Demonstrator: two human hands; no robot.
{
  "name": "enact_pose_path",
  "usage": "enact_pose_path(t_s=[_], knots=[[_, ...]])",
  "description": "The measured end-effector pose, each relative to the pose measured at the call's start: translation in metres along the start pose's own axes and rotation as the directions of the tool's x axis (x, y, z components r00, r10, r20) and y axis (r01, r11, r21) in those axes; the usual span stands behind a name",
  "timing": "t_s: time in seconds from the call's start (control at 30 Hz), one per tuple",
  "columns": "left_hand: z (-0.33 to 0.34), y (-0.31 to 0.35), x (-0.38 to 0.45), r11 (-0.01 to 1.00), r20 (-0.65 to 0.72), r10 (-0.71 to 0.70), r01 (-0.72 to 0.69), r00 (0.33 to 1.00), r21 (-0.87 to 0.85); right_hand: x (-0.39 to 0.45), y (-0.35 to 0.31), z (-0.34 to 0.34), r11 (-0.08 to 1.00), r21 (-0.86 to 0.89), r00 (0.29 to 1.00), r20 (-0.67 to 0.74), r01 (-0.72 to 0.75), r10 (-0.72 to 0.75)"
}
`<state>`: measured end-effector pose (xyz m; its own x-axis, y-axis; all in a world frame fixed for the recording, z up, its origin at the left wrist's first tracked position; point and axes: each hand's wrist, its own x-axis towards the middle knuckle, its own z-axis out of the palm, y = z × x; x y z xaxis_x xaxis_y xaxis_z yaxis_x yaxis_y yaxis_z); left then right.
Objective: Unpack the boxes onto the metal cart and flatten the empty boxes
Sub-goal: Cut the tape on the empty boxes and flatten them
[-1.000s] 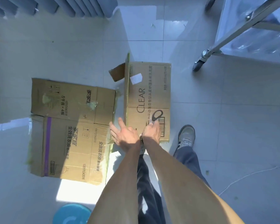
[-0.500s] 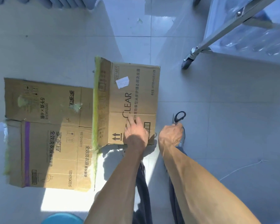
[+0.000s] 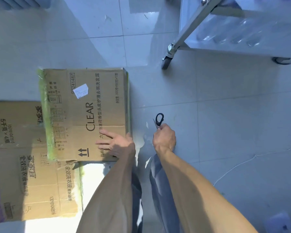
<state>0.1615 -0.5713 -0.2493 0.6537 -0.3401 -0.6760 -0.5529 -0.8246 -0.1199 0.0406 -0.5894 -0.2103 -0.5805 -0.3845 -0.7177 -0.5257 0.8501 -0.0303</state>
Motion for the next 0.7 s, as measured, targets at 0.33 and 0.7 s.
enact_pose_path(t_s=[0.33, 0.7], knots=[[-0.114, -0.073, 0.007, 0.971, -0.096, 0.137, -0.153, 0.986, -0.184, -0.076, -0.062, -0.008, 0.992, 0.052, 0.992, 0.042, 0.118, -0.121], [-0.120, -0.090, -0.053, 0.774, -0.104, 0.046, -0.101, 0.994, -0.625, -0.130, -0.108, -0.030, 0.903, -0.048, 0.903, -0.035, 0.427, -0.428]])
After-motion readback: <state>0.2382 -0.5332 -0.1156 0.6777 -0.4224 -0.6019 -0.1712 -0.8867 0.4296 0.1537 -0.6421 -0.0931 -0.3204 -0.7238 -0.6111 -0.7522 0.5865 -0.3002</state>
